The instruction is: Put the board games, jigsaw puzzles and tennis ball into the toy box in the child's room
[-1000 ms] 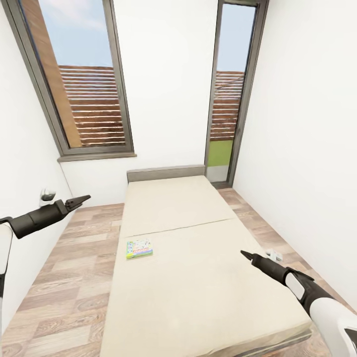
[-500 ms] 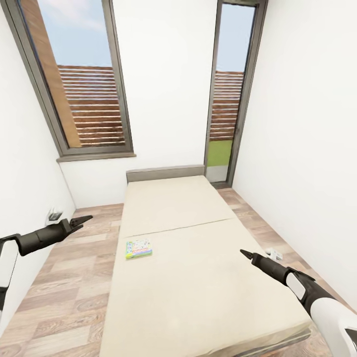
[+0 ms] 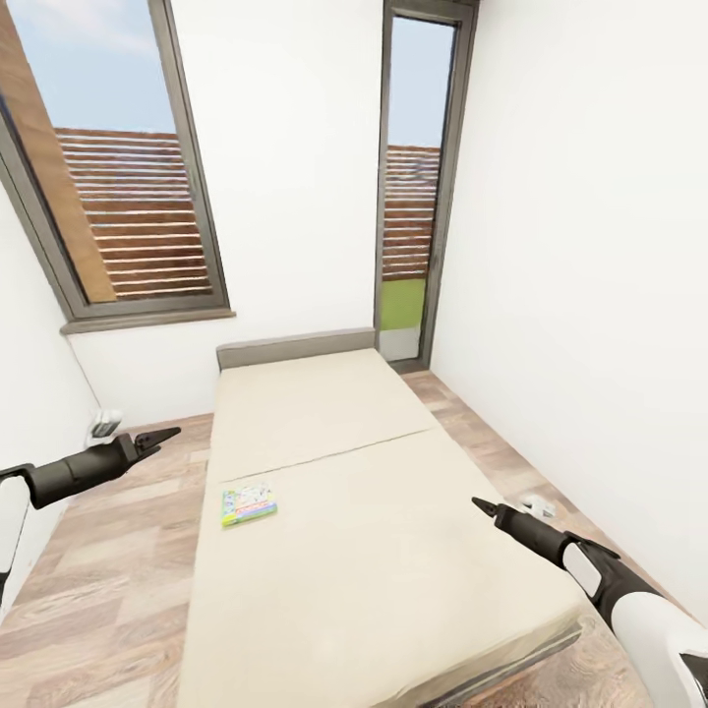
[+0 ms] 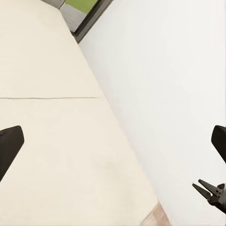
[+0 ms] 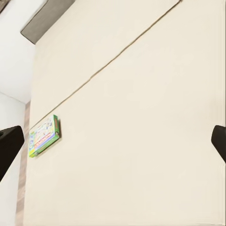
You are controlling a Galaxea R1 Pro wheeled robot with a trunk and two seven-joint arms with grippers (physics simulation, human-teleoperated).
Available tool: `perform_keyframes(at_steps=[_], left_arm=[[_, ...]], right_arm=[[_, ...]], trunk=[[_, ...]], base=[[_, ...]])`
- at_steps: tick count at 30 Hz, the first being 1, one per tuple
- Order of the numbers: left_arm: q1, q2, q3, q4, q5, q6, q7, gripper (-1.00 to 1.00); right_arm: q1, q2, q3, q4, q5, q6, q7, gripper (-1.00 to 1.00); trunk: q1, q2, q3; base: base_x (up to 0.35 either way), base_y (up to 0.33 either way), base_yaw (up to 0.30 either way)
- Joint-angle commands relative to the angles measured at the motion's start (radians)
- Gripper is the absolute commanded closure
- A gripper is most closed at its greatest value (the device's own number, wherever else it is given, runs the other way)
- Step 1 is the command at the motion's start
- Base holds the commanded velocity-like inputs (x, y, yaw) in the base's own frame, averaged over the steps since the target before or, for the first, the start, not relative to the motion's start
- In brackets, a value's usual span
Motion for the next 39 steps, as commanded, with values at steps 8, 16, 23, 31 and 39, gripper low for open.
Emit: perform_keyframes(at_steps=[8,16,23,31,39], left_arm=[[-0.001,0.001,0.003,-0.012,-0.004,0.024,-0.006,-1.0],[-0.001,0.001,0.006,-0.013,-0.004,0.041,-0.005,-1.0],[-0.001,0.0,0.005,-0.014,-0.004,0.045,-0.001,-1.0],[-0.001,-0.001,-0.002,-0.014,-0.002,0.046,-0.001,-1.0],[-0.001,-0.001,-0.005,-0.014,-0.002,0.046,0.0,-1.0]], right_arm=[[-0.001,0.003,0.0,-0.003,-0.006,0.004,0.007,-1.0],[-0.001,0.004,0.001,-0.003,-0.006,0.003,0.004,-1.0],[-0.001,0.006,0.002,-0.003,-0.005,0.002,0.002,-1.0],[-0.001,0.006,0.001,-0.003,-0.005,0.001,0.003,-1.0],[-0.001,0.006,0.002,-0.003,-0.005,0.001,0.004,-1.0]], trunk=[[0.001,-0.002,0.001],[0.001,-0.002,0.012],[0.001,-0.002,0.024],[0.001,-0.002,0.037],[0.001,-0.002,0.05]], base=[[0.0,0.002,-0.133],[0.0,0.0,-0.012],[0.0,0.0,-0.001],[0.0,0.0,0.0],[0.0,0.0,0.0]])
